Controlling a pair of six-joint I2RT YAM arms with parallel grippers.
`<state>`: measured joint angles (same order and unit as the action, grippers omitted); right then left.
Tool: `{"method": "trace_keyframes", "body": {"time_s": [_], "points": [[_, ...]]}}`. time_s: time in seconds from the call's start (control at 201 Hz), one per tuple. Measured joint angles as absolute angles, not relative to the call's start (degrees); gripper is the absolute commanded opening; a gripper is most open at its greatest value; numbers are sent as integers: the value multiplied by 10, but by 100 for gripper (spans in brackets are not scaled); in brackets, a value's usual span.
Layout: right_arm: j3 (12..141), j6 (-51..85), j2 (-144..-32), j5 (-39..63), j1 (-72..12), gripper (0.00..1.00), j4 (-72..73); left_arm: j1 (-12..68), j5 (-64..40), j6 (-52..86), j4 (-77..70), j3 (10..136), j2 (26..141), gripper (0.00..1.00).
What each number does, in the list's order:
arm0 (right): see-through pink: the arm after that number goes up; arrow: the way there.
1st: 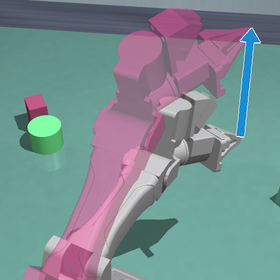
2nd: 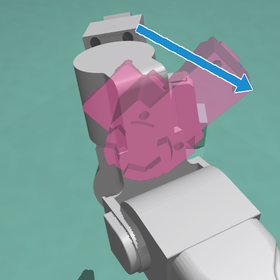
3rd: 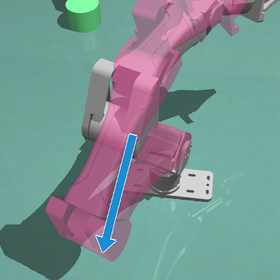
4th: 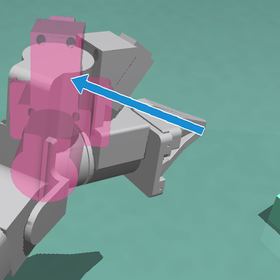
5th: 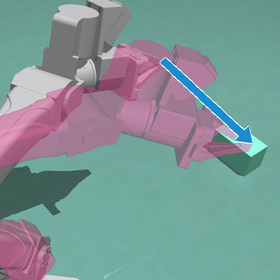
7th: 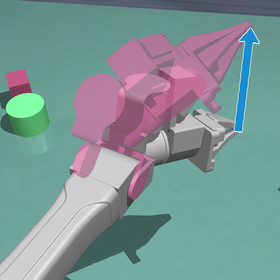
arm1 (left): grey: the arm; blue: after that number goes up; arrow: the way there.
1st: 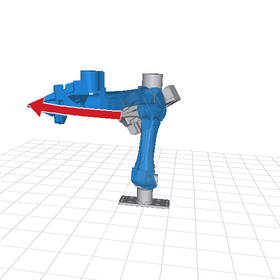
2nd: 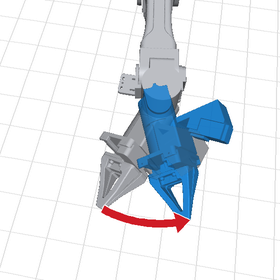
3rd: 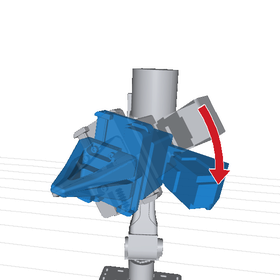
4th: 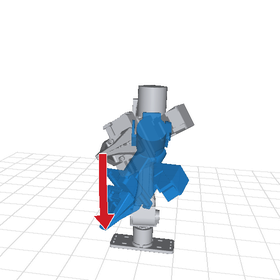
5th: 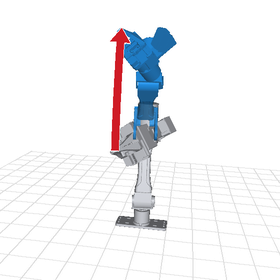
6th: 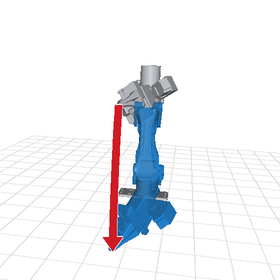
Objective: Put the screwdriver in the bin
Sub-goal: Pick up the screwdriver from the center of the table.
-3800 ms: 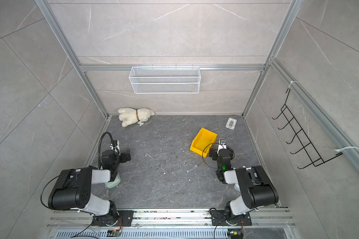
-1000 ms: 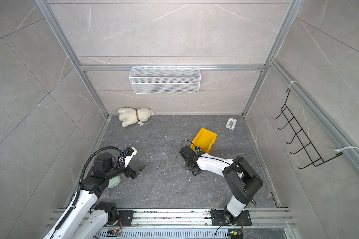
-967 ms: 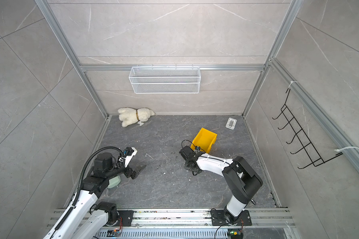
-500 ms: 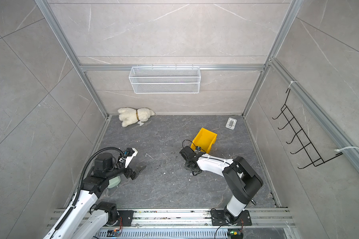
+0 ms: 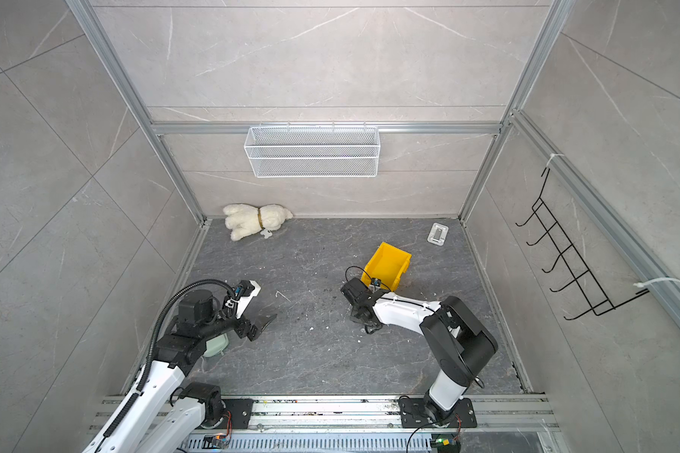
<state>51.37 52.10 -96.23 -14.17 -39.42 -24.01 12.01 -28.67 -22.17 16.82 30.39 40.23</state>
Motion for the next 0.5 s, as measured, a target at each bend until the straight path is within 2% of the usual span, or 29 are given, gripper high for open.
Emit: {"method": "trace_keyframes", "body": {"time_s": [0.05, 0.224, 0.498], "points": [[514, 518, -962, -142, -394, 0, -240, 120, -287, -222, 168, 304, 402, 100], [509, 502, -942, -141, -395, 0, -266, 120, -291, -222, 168, 304, 397, 100], [517, 483, -836, -142, -423, 0, -335, 137, -306, -210, 167, 307, 400, 100]]}}
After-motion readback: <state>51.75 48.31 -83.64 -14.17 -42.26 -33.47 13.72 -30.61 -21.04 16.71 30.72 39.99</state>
